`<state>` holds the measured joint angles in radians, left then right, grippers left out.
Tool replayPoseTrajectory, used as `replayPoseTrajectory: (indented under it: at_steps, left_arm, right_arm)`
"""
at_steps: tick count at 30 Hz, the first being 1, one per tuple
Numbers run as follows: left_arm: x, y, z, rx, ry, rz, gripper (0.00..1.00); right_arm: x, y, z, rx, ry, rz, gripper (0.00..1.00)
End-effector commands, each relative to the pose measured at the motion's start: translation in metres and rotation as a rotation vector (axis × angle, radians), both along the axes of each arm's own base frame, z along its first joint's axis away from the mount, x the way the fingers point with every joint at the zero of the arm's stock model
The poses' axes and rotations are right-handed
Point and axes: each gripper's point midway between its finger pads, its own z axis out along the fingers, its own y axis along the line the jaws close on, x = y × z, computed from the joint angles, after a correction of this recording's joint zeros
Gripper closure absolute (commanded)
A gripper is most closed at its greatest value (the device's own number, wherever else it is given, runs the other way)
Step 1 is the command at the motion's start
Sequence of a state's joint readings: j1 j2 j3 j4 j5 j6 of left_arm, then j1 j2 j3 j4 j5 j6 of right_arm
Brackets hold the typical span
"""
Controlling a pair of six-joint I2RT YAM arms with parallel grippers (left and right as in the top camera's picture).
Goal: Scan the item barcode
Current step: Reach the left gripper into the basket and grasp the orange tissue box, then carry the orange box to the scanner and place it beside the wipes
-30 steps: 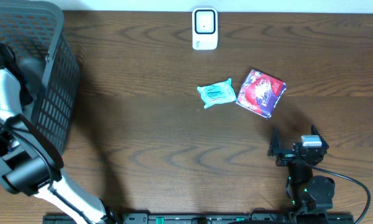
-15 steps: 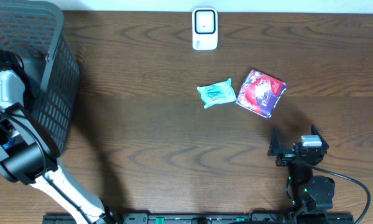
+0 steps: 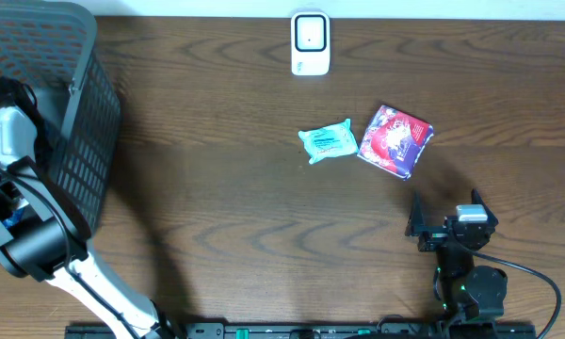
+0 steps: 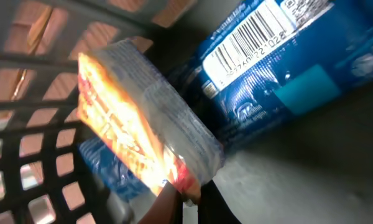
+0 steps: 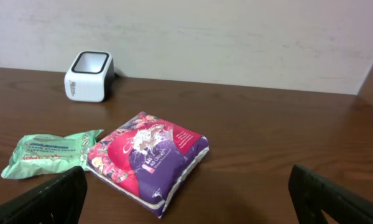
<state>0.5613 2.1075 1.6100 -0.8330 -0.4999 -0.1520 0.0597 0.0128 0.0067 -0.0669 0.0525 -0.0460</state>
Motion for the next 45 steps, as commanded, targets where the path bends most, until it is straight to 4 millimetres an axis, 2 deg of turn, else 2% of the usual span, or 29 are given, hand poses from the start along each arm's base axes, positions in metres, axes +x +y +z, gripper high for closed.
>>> replayPoseTrajectory:
  at_steps: [1,6,7,9,11,13,15,16,19,22,23,24,25,28,29,30,31,34,35,38,40,45]
  left_arm:
    - [0.018,-0.013,0.069,0.083,-0.231,0.060,0.92]
    - [0.051,-0.051,0.151,0.046,-0.551,-0.046,0.93]
    - [0.053,-0.057,0.163,0.042,-0.588,-0.064,0.93]
    - [0.061,-0.085,0.200,0.008,-0.713,-0.142,0.93]
    - [0.067,-0.109,0.222,-0.041,-0.792,-0.210,0.93]
    - [0.078,-0.166,0.255,-0.181,-0.925,-0.374,0.93]
    - [0.086,-0.214,0.278,-0.271,-0.991,-0.566,0.92]
    - [0.086,-0.258,0.294,-0.306,-1.011,-0.724,0.93]
    - [0.085,-0.320,0.302,-0.344,-1.000,-0.897,0.93]
    - [0.084,-0.373,0.293,-0.409,-0.956,-1.031,0.93]
    - [0.084,-0.398,0.284,-0.436,-0.919,-1.100,0.93]
    - [0.084,-0.412,0.277,-0.446,-0.890,-1.142,0.93]
    - [0.087,-0.432,0.258,-0.436,-0.820,-1.188,0.93]
    - [0.094,-0.457,0.215,-0.391,-0.662,-1.258,0.93]
    - [0.094,-0.473,0.188,-0.398,-0.573,-1.304,0.93]
    - [0.094,-0.482,0.172,-0.411,-0.524,-1.328,0.93]
    - [0.094,-0.497,0.143,-0.437,-0.449,-1.346,0.93]
    - [0.091,-0.517,0.100,-0.471,-0.334,-1.368,0.93]
    - [0.089,-0.524,0.077,-0.485,-0.276,-1.373,0.93]
    - [0.086,-0.525,0.051,-0.506,-0.211,-1.337,0.91]
    - [0.084,-0.521,0.044,-0.525,-0.201,-1.264,0.79]
    - [0.076,-0.485,0.036,-0.414,-0.181,-0.965,0.79]
  right_arm:
    - [0.000,-0.002,-0.001,-0.012,0.000,-0.009,0.01]
    - [0.000,-0.002,-0.001,-0.011,0.001,-0.009,0.01]
    - [0.000,-0.002,-0.001,-0.011,0.001,-0.009,0.01]
    - [0.000,-0.002,-0.001,-0.012,0.001,-0.009,0.01]
    - [0.000,-0.002,-0.001,-0.011,0.001,-0.009,0.01]
    - [0.000,-0.002,-0.001,-0.012,0.001,-0.009,0.01]
    - [0.000,-0.002,-0.001,-0.011,0.001,-0.009,0.01]
    - [0.000,-0.002,-0.001,-0.012,0.001,-0.009,0.01]
    - [0.000,-0.002,-0.001,-0.011,0.001,-0.009,0.01]
    - [0.000,-0.002,-0.001,-0.012,0.001,-0.009,0.01]
    - [0.000,-0.002,-0.001,-0.012,0.001,-0.009,0.01]
    - [0.000,-0.002,-0.001,-0.012,0.001,-0.009,0.01]
    - [0.000,-0.002,-0.001,-0.011,0.001,-0.009,0.01]
    - [0.000,-0.002,-0.001,-0.011,0.001,-0.009,0.01]
    - [0.000,-0.002,-0.001,-0.011,0.001,-0.009,0.01]
    - [0.000,-0.002,-0.001,-0.012,0.001,-0.009,0.01]
    - [0.000,-0.002,-0.001,-0.011,0.001,-0.009,0.01]
    - [0.000,-0.002,-0.001,-0.012,0.001,-0.009,0.01]
    - [0.000,-0.002,-0.001,-0.011,0.001,-0.009,0.01]
    - [0.000,-0.002,-0.001,-0.011,0.001,-0.009,0.01]
    - [0.000,-0.002,-0.001,-0.011,0.001,-0.009,0.01]
    - [0.000,-0.002,-0.001,-0.012,0.001,-0.009,0.01]
